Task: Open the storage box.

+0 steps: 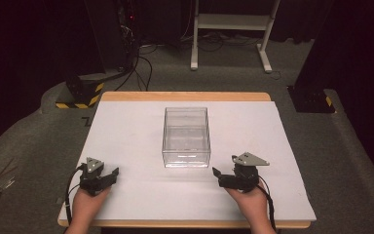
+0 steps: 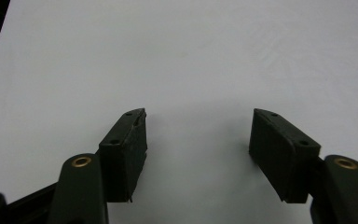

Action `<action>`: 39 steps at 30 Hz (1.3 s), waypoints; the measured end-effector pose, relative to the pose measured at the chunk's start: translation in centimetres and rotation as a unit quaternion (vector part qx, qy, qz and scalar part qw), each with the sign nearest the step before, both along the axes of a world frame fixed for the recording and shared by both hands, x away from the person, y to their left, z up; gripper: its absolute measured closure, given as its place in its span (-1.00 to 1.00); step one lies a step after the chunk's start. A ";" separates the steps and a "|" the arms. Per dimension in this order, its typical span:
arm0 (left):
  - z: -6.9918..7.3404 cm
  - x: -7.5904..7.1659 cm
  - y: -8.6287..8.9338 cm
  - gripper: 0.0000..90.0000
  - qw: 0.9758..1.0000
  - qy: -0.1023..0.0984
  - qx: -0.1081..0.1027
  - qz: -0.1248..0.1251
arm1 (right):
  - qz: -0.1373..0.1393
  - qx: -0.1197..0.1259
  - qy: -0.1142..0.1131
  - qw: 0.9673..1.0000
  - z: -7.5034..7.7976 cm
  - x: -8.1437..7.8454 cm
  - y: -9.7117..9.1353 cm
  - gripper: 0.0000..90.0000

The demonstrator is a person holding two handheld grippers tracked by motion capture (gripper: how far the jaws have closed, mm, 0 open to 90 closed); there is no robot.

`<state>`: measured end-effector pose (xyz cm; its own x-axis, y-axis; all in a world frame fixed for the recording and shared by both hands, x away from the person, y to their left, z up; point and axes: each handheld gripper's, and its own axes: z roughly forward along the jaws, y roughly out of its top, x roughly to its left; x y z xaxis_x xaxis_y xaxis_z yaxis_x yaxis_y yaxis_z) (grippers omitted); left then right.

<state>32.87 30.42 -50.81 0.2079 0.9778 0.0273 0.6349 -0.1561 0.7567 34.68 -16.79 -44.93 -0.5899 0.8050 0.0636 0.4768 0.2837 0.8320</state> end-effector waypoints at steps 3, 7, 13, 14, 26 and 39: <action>0.0 0.0 0.0 -0.18 1.000 0.000 0.000 0.000 | 0.006 0.003 -0.017 1.000 0.1 -0.5 0.4 -0.52; 0.0 0.0 0.0 -0.18 1.000 0.001 -0.001 -0.001 | 0.016 0.013 -0.026 0.999 0.3 -0.9 1.0 -0.43; 0.0 0.0 0.0 -0.18 1.000 0.002 -0.002 -0.001 | 0.022 0.011 -0.024 0.999 0.1 -1.2 2.1 -0.32; 0.0 0.0 0.0 -0.18 1.000 0.001 -0.003 0.000 | 0.022 0.011 -0.029 0.999 0.1 -1.4 2.4 -0.28; 0.0 0.0 0.0 -0.18 1.000 0.002 -0.002 -0.001 | 0.021 0.007 -0.046 0.999 0.1 -1.7 3.8 -0.09; 0.0 0.0 0.0 -0.19 1.000 0.002 -0.002 -0.001 | 0.039 0.012 -0.048 0.998 -0.3 -0.9 5.7 0.13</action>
<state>32.91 30.46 -50.80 0.2103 0.9774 0.0227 0.6372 -0.1547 0.7550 33.75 -11.12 -45.25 -0.6550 0.7553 0.0217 0.3710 0.2965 0.8800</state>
